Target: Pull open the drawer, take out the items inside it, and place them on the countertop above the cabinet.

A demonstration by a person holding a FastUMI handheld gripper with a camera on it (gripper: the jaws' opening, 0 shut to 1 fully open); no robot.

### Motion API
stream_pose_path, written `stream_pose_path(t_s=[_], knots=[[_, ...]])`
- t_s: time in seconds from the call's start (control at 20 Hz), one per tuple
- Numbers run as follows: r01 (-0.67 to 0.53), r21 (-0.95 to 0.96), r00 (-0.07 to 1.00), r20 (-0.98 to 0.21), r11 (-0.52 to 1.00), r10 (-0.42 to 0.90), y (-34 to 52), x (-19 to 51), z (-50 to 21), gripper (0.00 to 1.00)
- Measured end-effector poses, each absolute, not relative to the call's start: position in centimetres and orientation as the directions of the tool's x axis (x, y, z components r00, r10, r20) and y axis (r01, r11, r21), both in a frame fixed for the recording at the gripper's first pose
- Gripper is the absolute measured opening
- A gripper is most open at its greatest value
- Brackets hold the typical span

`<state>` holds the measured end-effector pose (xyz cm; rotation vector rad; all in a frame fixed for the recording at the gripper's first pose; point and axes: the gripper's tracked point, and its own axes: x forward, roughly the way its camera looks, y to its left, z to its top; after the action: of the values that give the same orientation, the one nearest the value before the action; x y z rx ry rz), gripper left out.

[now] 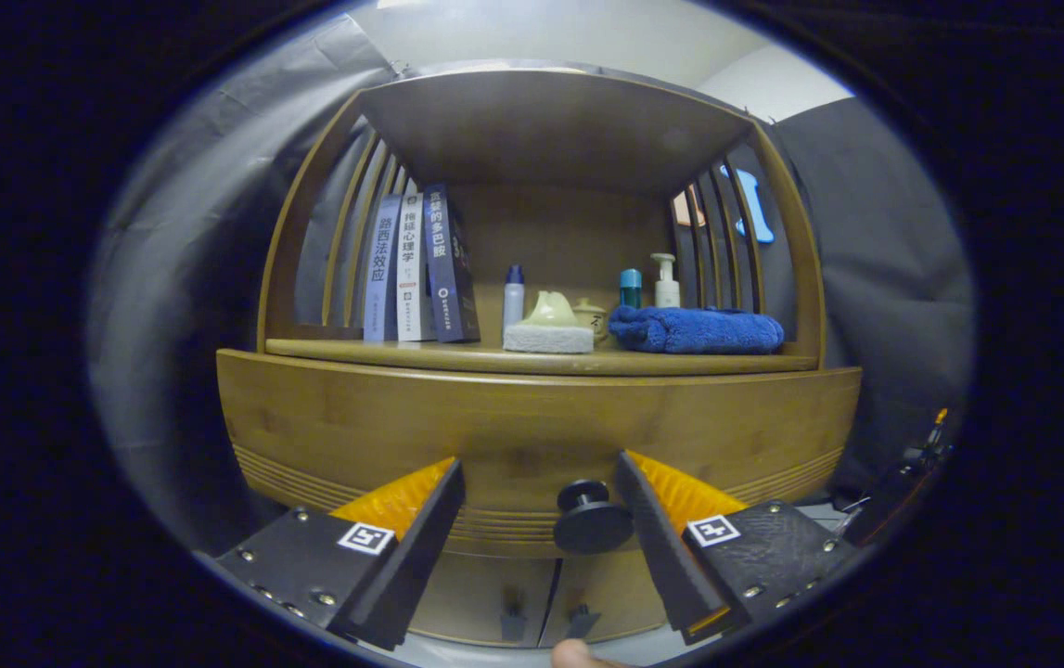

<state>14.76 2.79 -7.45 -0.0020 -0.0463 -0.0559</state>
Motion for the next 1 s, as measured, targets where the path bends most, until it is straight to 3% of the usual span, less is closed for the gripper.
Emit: stream_pose_path(t_s=[1.0], knots=[[0.050, -0.035, 0.990, 0.135, 0.998, -0.045, 2.8, 18.2, -7.3, 0.99]])
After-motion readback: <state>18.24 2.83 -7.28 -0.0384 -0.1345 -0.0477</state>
